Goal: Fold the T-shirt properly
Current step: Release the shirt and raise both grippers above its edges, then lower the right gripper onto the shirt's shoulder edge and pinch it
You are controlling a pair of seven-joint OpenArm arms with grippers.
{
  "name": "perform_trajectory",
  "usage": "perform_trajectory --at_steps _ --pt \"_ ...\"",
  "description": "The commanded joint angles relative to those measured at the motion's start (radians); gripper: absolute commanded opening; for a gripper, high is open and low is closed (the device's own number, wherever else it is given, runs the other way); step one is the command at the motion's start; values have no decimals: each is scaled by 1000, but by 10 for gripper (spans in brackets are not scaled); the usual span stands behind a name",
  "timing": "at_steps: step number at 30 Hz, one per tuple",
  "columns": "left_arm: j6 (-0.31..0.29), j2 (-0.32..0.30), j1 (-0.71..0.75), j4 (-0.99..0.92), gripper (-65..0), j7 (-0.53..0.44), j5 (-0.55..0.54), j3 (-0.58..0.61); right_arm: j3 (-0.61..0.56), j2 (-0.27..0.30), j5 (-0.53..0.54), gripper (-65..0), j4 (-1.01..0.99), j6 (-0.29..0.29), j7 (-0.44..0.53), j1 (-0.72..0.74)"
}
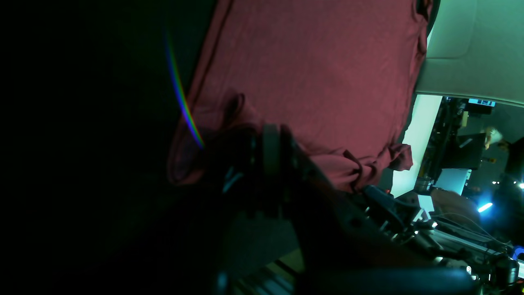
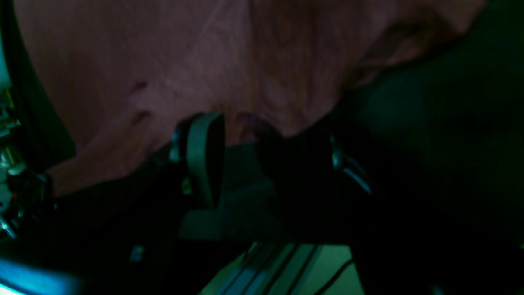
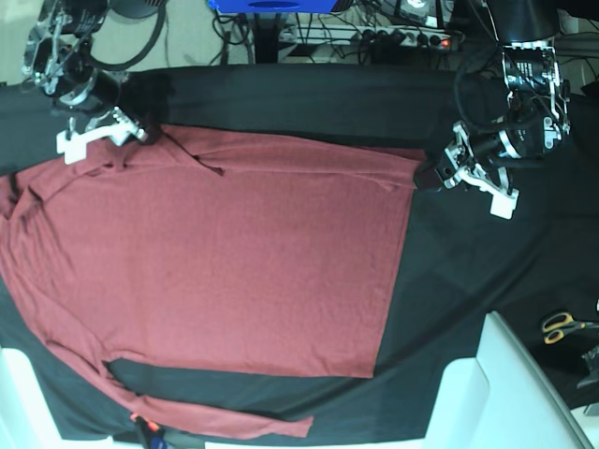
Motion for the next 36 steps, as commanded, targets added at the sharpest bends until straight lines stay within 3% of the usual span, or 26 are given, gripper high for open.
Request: perform_trajectory --at_steps 1,7,9,12,13,19,22,26,36 --pt "-6 -14 -9 13 -650 -2 -20 -5 4 6 -5 -345 3 -2 24 1" --pt "-6 -15 -9 13 -650 -2 -20 -8 4 6 -3 -356 0 -2 47 -2" --pt "-6 -15 -9 13 -650 -2 -20 -8 4 6 -2 -435 0 -2 47 -2" --pt "-6 -15 -9 13 -650 -2 -20 -8 4 6 0 -621 4 0 47 -2" --pt "-6 -15 -9 13 -650 -2 -20 -8 4 6 0 -650 4 0 46 -2" --pt "-6 -15 -9 13 -650 -2 -20 -6 -1 3 0 -644 67 -2 37 -10" --pt "-6 -14 -9 13 -650 -2 -20 -5 2 1 0 -644 116 -6 -19 -2" --pt "-6 -14 -10 13 -650 -2 -20 -3 2 1 0 -644 136 -74 -56 26" --pt "-6 -12 -18 13 -650 -2 -20 -9 1 7 -8 -644 133 -122 -126 133"
